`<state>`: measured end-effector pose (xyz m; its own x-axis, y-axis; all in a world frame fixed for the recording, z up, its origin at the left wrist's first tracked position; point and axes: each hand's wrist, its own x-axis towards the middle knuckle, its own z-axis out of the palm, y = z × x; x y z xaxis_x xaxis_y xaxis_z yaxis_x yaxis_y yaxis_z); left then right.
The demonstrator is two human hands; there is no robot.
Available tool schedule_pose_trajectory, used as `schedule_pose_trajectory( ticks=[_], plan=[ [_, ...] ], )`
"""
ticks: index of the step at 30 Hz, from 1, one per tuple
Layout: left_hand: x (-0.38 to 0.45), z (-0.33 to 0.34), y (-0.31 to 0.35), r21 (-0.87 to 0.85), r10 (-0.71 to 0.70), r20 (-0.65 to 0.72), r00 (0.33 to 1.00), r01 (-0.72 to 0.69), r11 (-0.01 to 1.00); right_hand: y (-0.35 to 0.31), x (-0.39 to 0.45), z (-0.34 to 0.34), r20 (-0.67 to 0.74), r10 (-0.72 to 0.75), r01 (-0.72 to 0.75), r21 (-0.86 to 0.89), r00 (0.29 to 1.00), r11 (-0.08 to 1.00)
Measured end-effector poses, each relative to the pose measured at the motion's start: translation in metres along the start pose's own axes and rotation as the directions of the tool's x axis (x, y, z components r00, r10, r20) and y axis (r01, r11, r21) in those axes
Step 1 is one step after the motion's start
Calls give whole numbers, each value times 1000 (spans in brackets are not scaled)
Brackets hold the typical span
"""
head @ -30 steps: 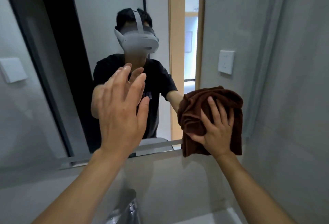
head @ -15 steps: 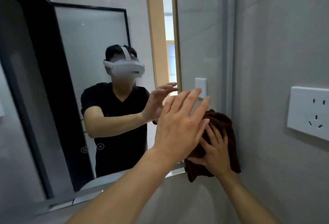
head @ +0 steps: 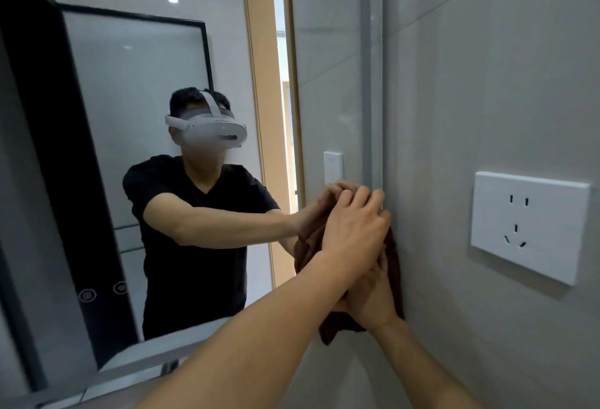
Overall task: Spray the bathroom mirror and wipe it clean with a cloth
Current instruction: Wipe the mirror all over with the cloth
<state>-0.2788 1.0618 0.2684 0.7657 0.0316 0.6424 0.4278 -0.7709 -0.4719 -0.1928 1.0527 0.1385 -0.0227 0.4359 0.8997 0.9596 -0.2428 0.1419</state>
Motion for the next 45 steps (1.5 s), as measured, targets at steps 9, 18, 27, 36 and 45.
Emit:
schedule_pose_trajectory(
  ticks=[9, 18, 27, 36, 45],
  plan=[
    [-7, -13, -6, -34, -90, -94, 991, 87, 996, 4, 0, -31, 133, -119, 89, 211, 984, 973],
    [-73, -116, -67, -194, -392, -134, 910, 363, 911, -56, 31, -143, -239, -49, 173, 532, 970, 829],
    [-194, -259, -130, -275, -597, -61, 800, 562, 780, -149, 86, -192, 376, -33, -320, 827, 926, 462],
    [-344, -375, -188, -306, -873, -99, 478, 820, 484, -294, 154, -198, 393, -567, -384, 912, 724, 141],
    [-451, -419, -186, -268, -970, -167, 174, 939, 215, -417, 169, -202, 274, -701, -366, 930, 658, 21]
  ],
)
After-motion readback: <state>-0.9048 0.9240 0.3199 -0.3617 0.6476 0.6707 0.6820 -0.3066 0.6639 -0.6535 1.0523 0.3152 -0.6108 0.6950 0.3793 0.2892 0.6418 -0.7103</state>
